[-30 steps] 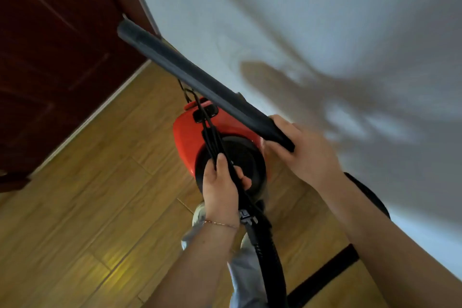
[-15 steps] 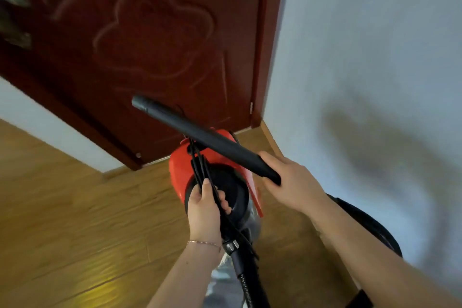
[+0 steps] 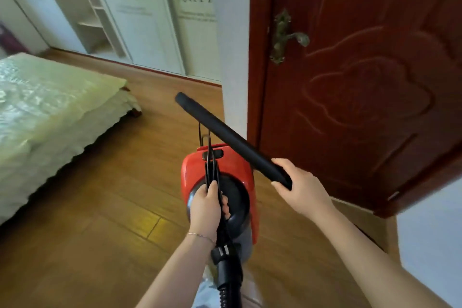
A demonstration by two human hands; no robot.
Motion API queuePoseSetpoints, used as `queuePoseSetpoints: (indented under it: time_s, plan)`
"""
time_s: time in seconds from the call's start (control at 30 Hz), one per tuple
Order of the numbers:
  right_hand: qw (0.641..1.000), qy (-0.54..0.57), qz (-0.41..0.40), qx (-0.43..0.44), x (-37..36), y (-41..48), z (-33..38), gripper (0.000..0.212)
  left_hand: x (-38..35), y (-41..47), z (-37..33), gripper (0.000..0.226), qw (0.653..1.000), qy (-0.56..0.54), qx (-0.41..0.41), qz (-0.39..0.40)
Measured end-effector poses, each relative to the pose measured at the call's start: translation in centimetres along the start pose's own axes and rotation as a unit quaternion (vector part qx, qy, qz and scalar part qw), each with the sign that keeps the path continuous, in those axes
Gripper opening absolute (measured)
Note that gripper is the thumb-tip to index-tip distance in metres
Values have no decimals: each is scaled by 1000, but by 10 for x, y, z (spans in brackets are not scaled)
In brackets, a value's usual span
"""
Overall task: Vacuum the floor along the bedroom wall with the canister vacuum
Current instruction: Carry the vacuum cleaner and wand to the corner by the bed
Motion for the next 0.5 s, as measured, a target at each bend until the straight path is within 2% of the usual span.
queuePoseSetpoints:
  time_s: [0.23,0.5]
  plan:
    - [994,-51,31,90,-22,120,108,48,94,76,-58,23,994,-63,-7,-87]
    - [989,-69,53,117,-39,243,205,47,165,165,-134,24,991,-79,-14,-111]
Point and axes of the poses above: each hand's wrist, its own y-axis towards the middle knuckle, its own x-axis out of the back of the hand, z = x × y, the point moved 8 cm from there along y, towards the middle knuckle, and after that the axes turned 14 degrees about -y, right-handed, at the moved point
